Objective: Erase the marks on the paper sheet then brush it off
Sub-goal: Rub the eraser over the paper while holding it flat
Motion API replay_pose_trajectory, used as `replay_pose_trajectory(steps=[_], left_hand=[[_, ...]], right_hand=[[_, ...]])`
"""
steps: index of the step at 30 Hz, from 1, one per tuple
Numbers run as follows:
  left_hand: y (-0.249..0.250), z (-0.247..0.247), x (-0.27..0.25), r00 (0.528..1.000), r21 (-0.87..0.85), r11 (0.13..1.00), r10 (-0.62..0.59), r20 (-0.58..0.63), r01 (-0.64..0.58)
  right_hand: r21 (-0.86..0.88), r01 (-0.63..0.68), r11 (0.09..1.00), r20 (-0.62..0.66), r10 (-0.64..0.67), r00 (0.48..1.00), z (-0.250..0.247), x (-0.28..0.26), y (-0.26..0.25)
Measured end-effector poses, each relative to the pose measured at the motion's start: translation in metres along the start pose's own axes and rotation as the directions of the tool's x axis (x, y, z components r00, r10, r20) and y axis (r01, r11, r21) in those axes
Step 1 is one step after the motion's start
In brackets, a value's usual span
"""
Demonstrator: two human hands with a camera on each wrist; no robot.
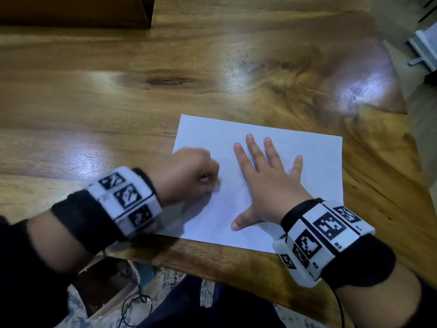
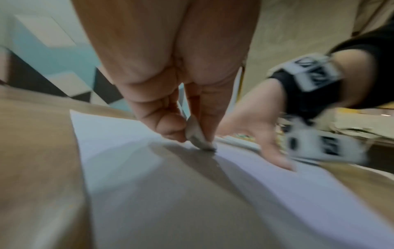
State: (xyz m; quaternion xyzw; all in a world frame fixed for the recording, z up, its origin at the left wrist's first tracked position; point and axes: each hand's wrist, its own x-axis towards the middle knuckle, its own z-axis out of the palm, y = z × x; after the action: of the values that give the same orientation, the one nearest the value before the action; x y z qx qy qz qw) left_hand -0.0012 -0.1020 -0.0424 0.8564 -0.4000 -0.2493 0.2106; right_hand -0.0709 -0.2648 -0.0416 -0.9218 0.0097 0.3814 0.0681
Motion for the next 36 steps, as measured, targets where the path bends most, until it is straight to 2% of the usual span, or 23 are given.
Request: replay_pose_trajectory(steps=[2,4,7,10,12,16,19,21,23,27,31,36], left_hand=[[-0.002,-0.003,0.010,0.997,0.039,0.999,-0.025,-0.072,0.028],[-0.002,0.005,0.000,0.996,-0.003,1.000,-0.017,-0.088,0.017],[-0.001,0.018,-0.026,0.999,-0.044,0.999,0.020,0.027,-0.018],[-0.001,0.013,-0.027,0.992,-0.059,0.998,-0.005,0.125,0.013],[-0.002,0.001,-0.019,0.995,-0.089,0.994,-0.056,0.084,0.063],[-0.013,-0.017,-0.003,0.978,-0.114,0.981,-0.170,-0.117,0.157],[-0.014,-0.020,0.005,0.970,-0.071,0.982,-0.186,-0.155,0.177],[-0.013,-0.016,0.009,0.973,-0.054,0.990,-0.138,-0.186,0.130],[-0.011,-0.009,0.012,0.977,-0.014,0.995,-0.098,-0.192,0.097],[-0.014,0.000,0.009,0.979,-0.058,0.995,-0.094,-0.181,0.084],[-0.025,0.001,0.000,0.984,-0.057,0.997,-0.069,-0.166,0.061],[-0.038,-0.004,-0.015,0.984,-0.072,0.995,-0.074,-0.159,0.063]], right_hand=[[-0.001,0.000,1.000,0.003,0.000,1.000,0.000,0.000,0.000],[-0.001,-0.002,1.000,0.012,0.002,1.000,0.000,0.000,0.000],[0.004,-0.004,1.000,0.012,0.004,1.000,-0.001,0.000,0.000],[0.008,-0.003,1.000,0.012,0.003,1.000,-0.001,-0.001,0.000],[0.012,0.001,1.000,0.014,-0.001,1.000,-0.002,-0.001,0.000],[0.033,0.007,0.999,0.005,-0.007,1.000,-0.001,-0.001,0.000],[0.042,0.008,0.999,-0.011,-0.008,1.000,0.000,0.000,0.001],[0.064,-0.004,0.998,-0.027,0.005,1.000,0.001,0.001,0.004],[0.114,-0.025,0.993,-0.059,0.032,0.998,0.001,0.000,0.011],[0.205,-0.059,0.977,-0.135,0.088,0.987,0.000,-0.009,0.037],[0.166,-0.083,0.983,-0.074,0.096,0.993,0.006,-0.015,0.044],[0.147,-0.063,0.987,-0.030,0.068,0.997,0.010,-0.019,0.026]])
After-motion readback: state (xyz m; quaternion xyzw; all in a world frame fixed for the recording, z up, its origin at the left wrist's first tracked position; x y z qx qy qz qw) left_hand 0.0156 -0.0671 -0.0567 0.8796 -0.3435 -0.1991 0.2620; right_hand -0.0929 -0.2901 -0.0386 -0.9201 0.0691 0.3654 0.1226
